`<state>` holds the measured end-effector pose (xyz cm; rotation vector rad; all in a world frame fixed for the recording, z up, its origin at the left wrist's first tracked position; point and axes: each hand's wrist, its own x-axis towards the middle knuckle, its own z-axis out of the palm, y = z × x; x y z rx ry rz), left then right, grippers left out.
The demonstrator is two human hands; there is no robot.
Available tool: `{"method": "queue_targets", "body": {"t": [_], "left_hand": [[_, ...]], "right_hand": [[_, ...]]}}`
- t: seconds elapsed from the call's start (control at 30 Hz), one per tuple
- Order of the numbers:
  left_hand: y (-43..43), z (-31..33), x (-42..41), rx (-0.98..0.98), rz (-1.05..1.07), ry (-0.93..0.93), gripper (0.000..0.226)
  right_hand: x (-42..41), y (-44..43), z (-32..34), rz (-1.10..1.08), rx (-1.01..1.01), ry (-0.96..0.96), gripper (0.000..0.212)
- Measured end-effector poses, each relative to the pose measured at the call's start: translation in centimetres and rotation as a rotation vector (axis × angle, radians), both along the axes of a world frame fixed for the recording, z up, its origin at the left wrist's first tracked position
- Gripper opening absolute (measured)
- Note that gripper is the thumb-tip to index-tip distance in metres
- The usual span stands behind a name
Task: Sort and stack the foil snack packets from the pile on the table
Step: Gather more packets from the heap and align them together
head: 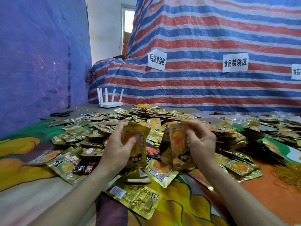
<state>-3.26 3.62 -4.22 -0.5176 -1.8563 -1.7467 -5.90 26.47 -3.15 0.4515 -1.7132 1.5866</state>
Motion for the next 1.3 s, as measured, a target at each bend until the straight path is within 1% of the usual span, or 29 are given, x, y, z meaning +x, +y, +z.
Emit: {"method": "queue_targets", "body": {"t": [0.07,0.13,0.2,0.23,0.27,0.33,0.4,0.43,0.5,0.53,0.57,0.6,0.63,0.67,0.7,0.77,0.83,0.93,0.97,1.0,1.1,1.17,1.23,1.3], "left_hand": [[0.2,-0.4,-0.1,-0.039,-0.044,-0.04,0.027],[-0.1,-0.8,-0.2,-0.085,-0.042,-0.078,0.029],[-0.3,-1.3,-0.4,-0.155,-0.051,-0.125,0.042],[-0.3,-1.5,-0.4,-0.154,-0.064,-0.158,0.048],[-0.3,-1.5,-0.5,-0.138,-0.066,-0.183,0.051],[-0.4,-1.3,-0.7,-0.106,-0.005,-0.159,0.047],[-0.5,-0.8,-0.9,-0.018,0.058,-0.139,0.039],[-0.5,-0.6,-0.9,0.078,0.04,-0.157,0.034],[-0.5,-0.3,-0.9,0.225,-0.048,-0.244,0.023],[-0.4,-0.1,-0.6,0.276,-0.091,-0.304,0.023],[-0.5,-0.2,-0.6,0.296,-0.147,-0.343,0.016],[-0.2,0.3,-0.1,0.325,-0.172,-0.39,0.008],[-0.2,0.4,0.2,0.334,-0.199,-0.413,0.036],[0.0,0.6,0.4,0.347,-0.231,-0.438,0.052],[0.1,0.7,0.7,0.374,-0.287,-0.434,0.053],[0.4,0.7,0.7,0.377,-0.332,-0.469,0.032],[0.8,0.6,0.9,0.327,-0.325,-0.49,0.025],[1.7,0.1,1.1,0.24,-0.31,-0.509,0.018],[2.1,0.2,1.4,0.223,-0.326,-0.496,0.018],[2.3,0.3,1.7,0.215,-0.357,-0.467,0.025],[2.4,0.4,1.9,0.203,-0.468,-0.359,0.061],[2.3,0.3,2.1,0.126,-0.515,-0.3,0.074],[2.3,0.1,2.2,0.039,-0.477,-0.281,0.074],[2.5,-0.2,2.2,0.038,-0.505,-0.337,0.058]], "right_hand": [[0.2,-0.6,-0.7,0.041,0.094,-0.044,0.04],[0.4,-1.1,-1.1,0.075,0.168,-0.067,0.036],[0.5,-1.3,-1.2,0.09,0.205,-0.084,0.032],[0.5,-1.3,-1.2,0.099,0.186,-0.099,0.031],[0.4,-1.2,-1.2,0.109,0.133,-0.126,0.028],[0.4,-1.0,-0.6,0.133,-0.074,-0.207,0.025],[0.3,-0.6,0.1,0.206,-0.339,-0.286,0.034],[0.4,-0.4,0.4,0.268,-0.453,-0.322,0.04],[0.6,-0.2,1.0,0.404,-0.587,-0.398,0.053],[0.6,-0.2,1.1,0.456,-0.607,-0.433,0.059],[0.6,-0.3,1.1,0.482,-0.602,-0.459,0.064],[0.4,-0.4,1.1,0.482,-0.58,-0.465,0.063],[0.3,-0.5,1.0,0.48,-0.545,-0.459,0.056],[0.2,-0.7,0.8,0.469,-0.499,-0.447,0.047],[0.3,-0.9,0.7,0.449,-0.438,-0.427,0.036],[0.4,-1.4,0.4,0.362,-0.286,-0.374,0.021],[0.6,-2.0,-0.1,0.324,-0.197,-0.357,0.014],[1.1,-3.7,-0.2,0.322,-0.128,-0.343,0.006],[1.4,-4.6,0.0,0.317,-0.115,-0.326,0.009],[1.7,-5.4,0.3,0.318,-0.112,-0.308,0.013],[2.3,-7.7,0.8,0.289,-0.118,-0.242,0.02],[2.7,-9.0,0.6,0.246,-0.079,-0.204,0.021],[3.2,-9.9,-0.1,0.25,-0.082,-0.199,0.018],[3.6,-10.3,-0.7,0.224,-0.076,-0.233,0.024]]}}
